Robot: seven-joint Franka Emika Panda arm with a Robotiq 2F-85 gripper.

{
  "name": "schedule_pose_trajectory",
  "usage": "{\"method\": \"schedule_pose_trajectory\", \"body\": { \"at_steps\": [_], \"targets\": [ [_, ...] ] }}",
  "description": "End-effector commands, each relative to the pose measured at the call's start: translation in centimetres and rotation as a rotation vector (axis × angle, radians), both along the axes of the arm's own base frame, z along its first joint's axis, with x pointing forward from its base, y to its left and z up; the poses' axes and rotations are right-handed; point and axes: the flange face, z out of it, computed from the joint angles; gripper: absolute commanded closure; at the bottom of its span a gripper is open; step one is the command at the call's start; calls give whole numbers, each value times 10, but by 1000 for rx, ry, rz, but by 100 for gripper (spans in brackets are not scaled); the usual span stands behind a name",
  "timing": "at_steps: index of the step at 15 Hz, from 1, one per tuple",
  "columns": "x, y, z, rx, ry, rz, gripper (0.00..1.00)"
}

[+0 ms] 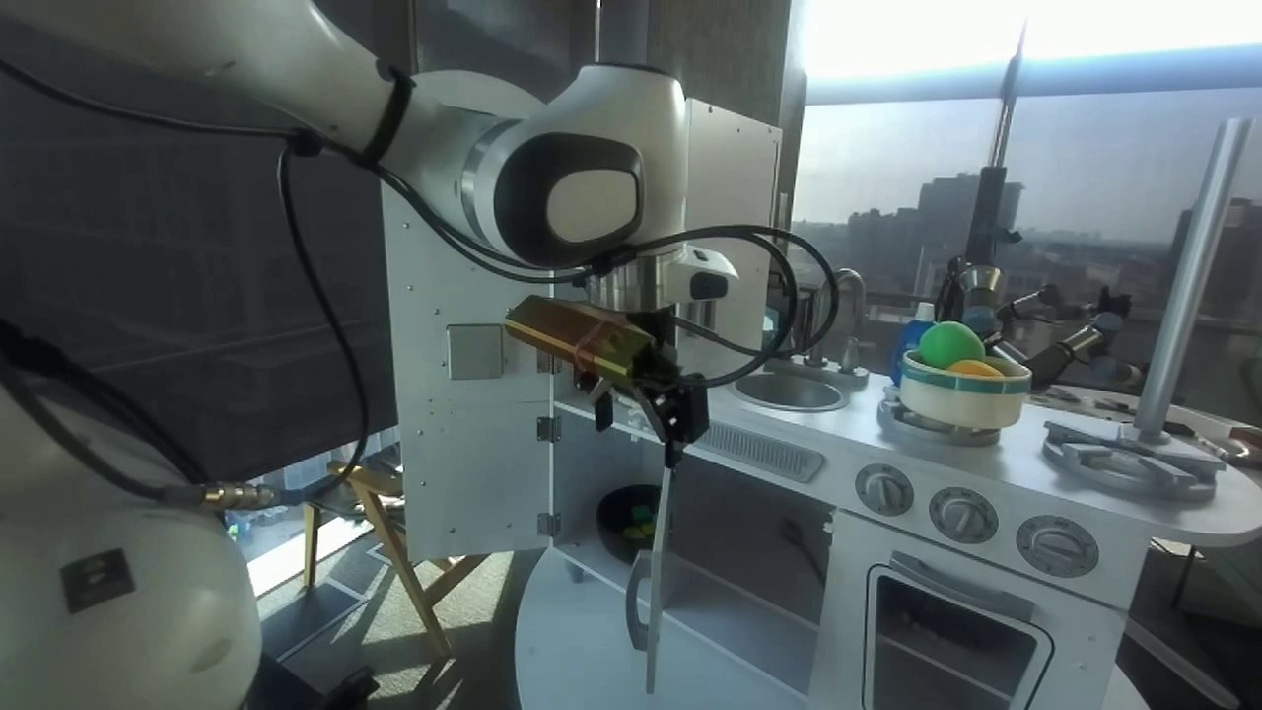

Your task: Turn the middle knob of the stove to the right

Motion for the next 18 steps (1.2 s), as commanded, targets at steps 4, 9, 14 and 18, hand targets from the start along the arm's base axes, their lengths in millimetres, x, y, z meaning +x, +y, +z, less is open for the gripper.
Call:
{"method": "schedule_pose_trajectory", "body": {
  "at_steps": [4, 9, 14, 18],
  "targets": [
    [12, -78, 22, -185, -208, -223, 0],
    [26, -113, 5, -284, -214, -327, 0],
    [48, -96, -16, -237, -218, -295, 0],
    [45, -94, -25, -240, -183, -282, 0]
  ]
}}
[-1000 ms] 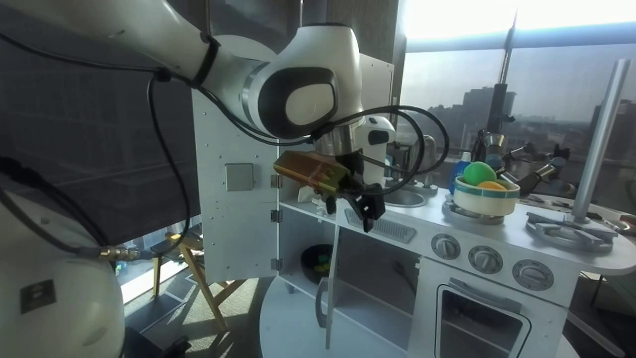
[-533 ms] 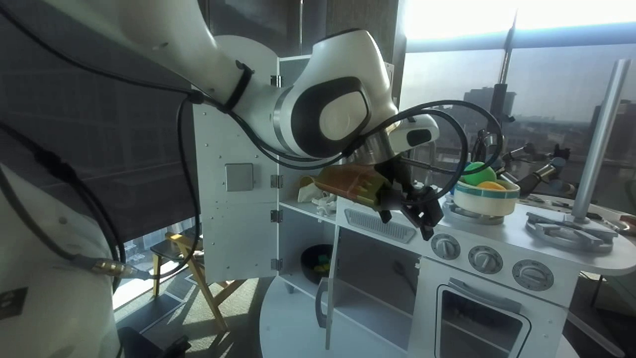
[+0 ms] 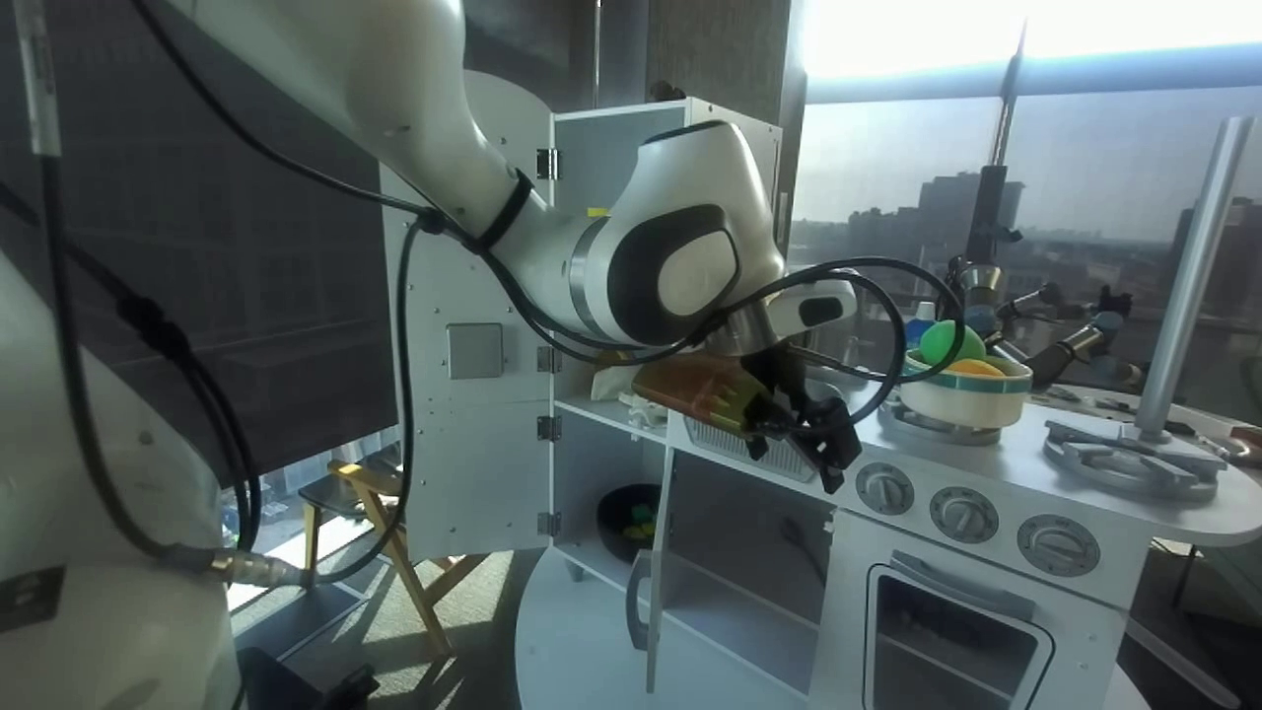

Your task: Turn the middle knob of the stove to the right

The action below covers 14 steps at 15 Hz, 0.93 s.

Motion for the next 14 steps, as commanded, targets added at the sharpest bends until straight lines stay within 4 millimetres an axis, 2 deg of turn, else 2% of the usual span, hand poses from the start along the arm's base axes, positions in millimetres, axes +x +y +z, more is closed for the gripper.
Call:
{"method": "schedule_pose_trajectory", "body": {
  "at_steps": [1, 5, 8, 12, 14],
  "targets": [
    [1, 0, 1, 0, -2, 1, 0],
    [0, -1, 2, 0, -4, -1, 0],
    [-10, 6, -5, 6, -9, 198, 0],
    [-9, -9, -20, 85, -5, 388, 0],
    [-7, -29, -20, 85, -22, 320, 0]
  ]
}}
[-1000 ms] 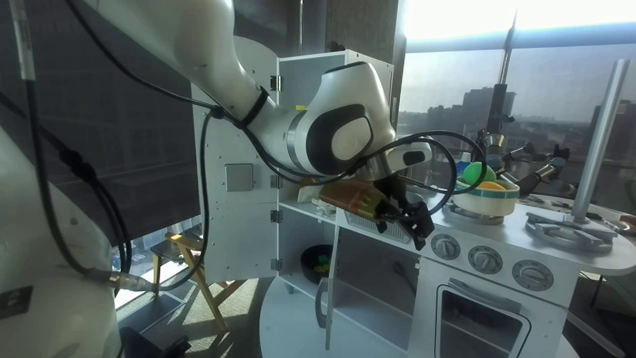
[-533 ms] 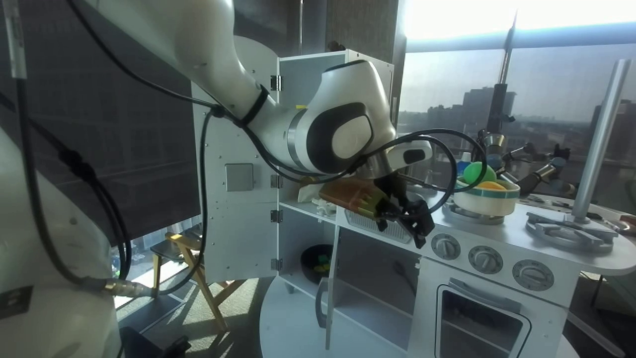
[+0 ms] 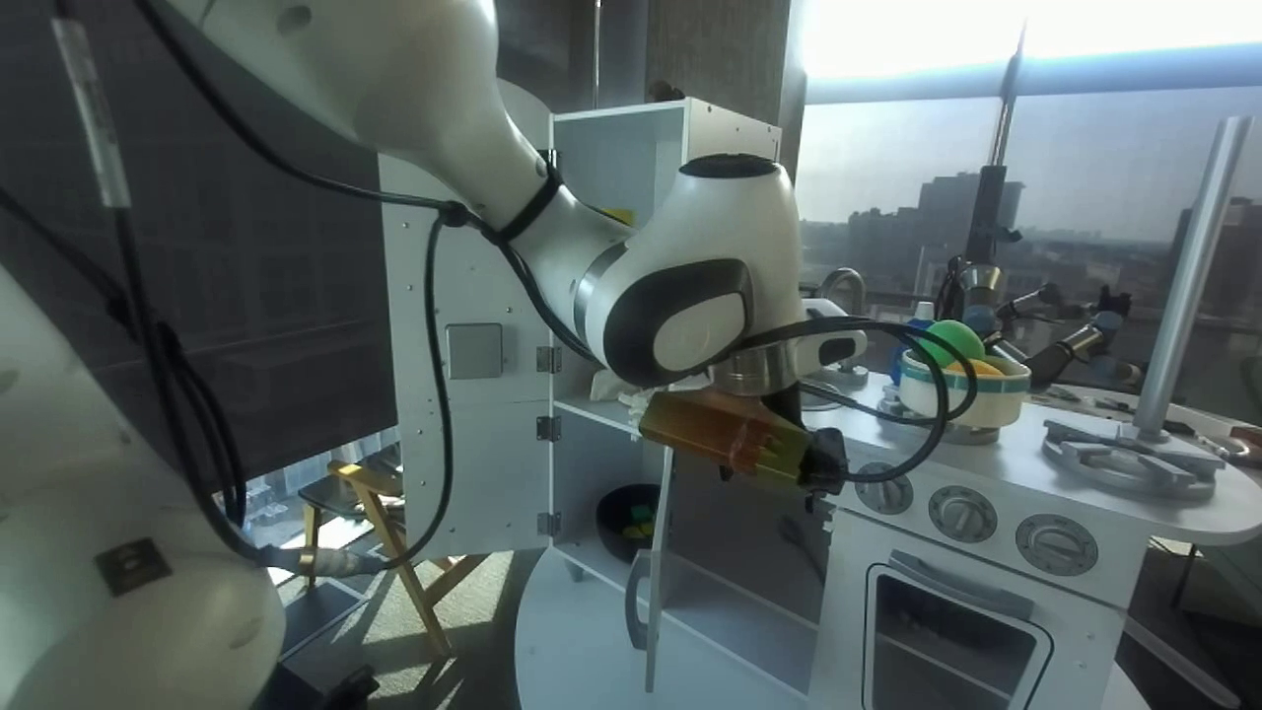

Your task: Turn the middle knob of the stove to the right

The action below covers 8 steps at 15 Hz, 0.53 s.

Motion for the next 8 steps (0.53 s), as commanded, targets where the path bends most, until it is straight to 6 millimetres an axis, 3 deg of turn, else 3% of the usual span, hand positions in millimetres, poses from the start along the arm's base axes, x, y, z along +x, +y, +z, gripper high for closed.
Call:
{"method": "schedule_pose_trajectory", "body": {
  "at_steps": [1, 5, 8],
  "targets": [
    [3, -28, 9, 23, -47, -56, 0],
    [11, -51, 14, 58, -98, -215, 0],
    [23, -67, 6, 20, -90, -266, 0]
  ]
}}
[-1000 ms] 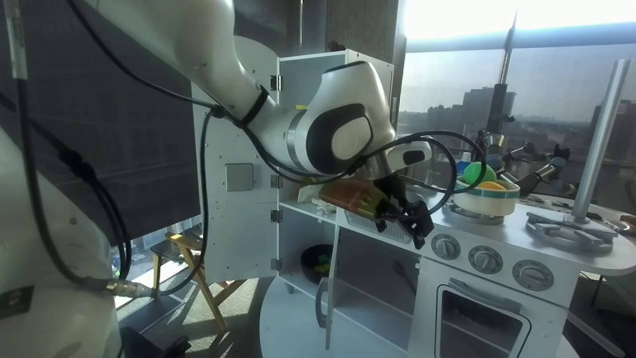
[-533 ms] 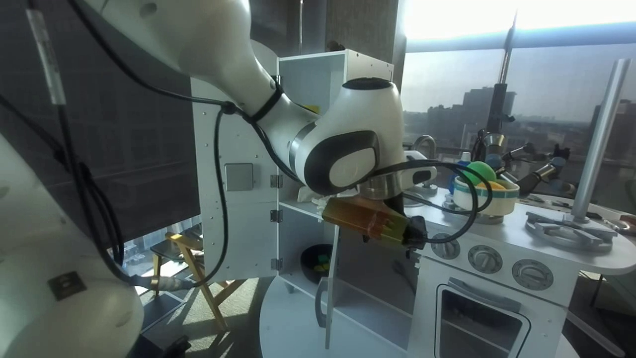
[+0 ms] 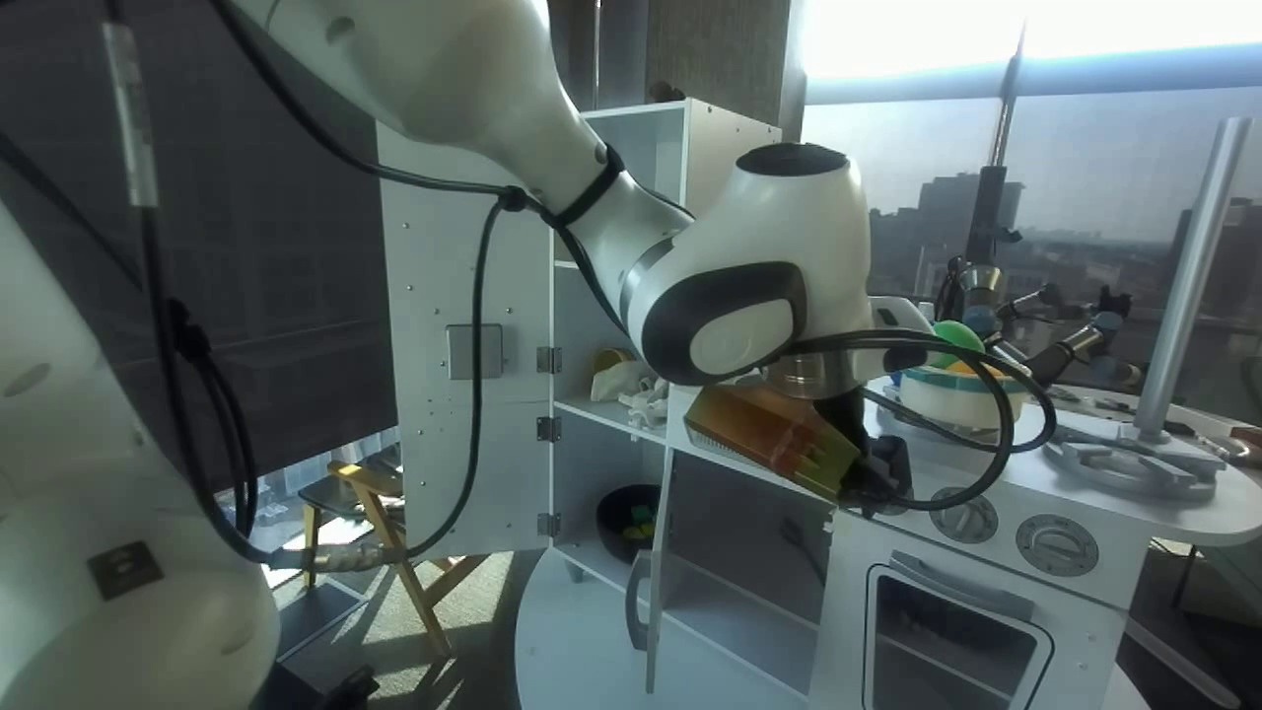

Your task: Turn the middle knob of the stove to the right

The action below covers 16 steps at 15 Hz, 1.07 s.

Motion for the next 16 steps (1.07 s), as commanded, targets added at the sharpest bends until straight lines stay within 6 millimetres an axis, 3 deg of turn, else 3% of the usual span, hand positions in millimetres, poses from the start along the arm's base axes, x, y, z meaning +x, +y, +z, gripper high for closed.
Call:
{"method": "schedule_pose_trajectory", "body": {
  "at_steps": [1, 4, 9, 16],
  "targets": [
    [22, -26, -7, -67, 4, -81, 0],
    [27, -42, -16, -75, 50, -57, 0],
    [35, -60, -13, -119, 70, -7, 0],
    [28, -94, -12, -109, 87, -26, 0]
  ]
}}
